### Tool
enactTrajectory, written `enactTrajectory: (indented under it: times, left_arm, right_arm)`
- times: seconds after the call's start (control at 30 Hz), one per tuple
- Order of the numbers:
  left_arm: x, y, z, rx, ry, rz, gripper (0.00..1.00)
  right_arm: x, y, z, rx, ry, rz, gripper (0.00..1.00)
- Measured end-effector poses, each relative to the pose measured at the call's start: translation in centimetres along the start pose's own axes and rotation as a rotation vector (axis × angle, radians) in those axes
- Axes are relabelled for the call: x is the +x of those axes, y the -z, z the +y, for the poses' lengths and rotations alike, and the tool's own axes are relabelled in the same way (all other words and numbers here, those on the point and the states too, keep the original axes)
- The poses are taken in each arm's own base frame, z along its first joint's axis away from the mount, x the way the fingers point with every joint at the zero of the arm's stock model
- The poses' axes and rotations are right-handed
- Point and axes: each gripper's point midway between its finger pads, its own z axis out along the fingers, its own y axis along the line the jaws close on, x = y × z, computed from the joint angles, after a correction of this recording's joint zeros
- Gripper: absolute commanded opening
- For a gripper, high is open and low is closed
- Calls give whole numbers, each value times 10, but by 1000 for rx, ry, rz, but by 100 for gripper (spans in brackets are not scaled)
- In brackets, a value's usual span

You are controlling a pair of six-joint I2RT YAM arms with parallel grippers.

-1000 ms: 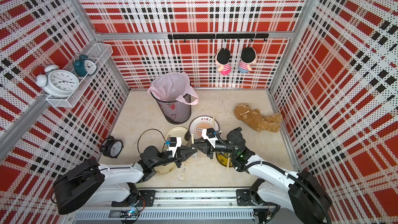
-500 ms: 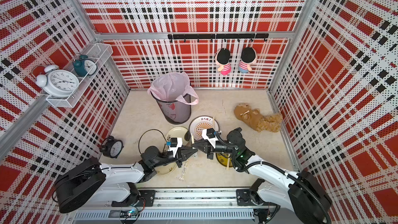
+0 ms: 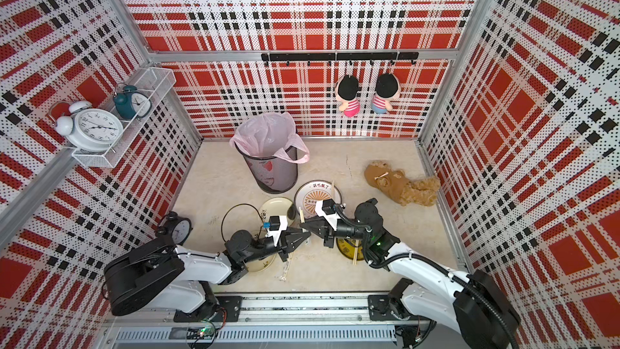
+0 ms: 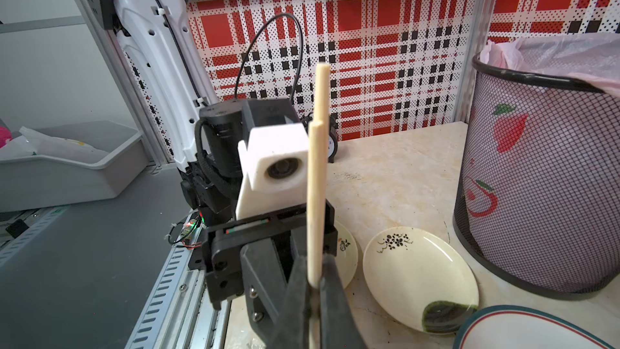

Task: Remove the packaging of disposable chopsticks
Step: Remove the packet bag from the disposable chopsticks, then place the packet bag in the trash bin.

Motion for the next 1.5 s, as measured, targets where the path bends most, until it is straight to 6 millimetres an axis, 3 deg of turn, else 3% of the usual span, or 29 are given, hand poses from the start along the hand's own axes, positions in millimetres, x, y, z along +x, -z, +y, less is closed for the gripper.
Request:
enactTrajectory:
  times: [0.17, 0.33, 0.7, 0.77, 0.97, 1.1, 1.33, 1.5]
  left_arm:
    - [1, 0, -1, 11, 7, -24, 6]
    - [5, 0, 0, 19, 20, -27, 13]
    - [48, 5, 8, -21, 91, 113, 12]
    - [52, 6, 9, -25, 97, 126, 5]
    - [50, 10, 14, -48, 108, 125, 1]
    - [20, 16, 27, -108, 101, 52, 2]
    - [-65, 14, 52, -227, 41, -118, 0]
    - [-136, 10, 82, -352, -6, -213, 0]
  right_arm:
    - [-4, -1, -1, 0, 4, 4, 0]
    - [-2, -2, -2, 2, -7, 24, 0]
    - [-61, -3, -1, 1, 123, -93, 0]
    - [-70, -1, 1, 5, 145, -115, 0]
    - [-81, 5, -9, 83, 164, -147, 0]
    - [-78, 16, -25, 195, 155, -158, 0]
    - [-48, 26, -47, 319, 101, -111, 0]
    - [-38, 28, -52, 355, 86, -94, 0]
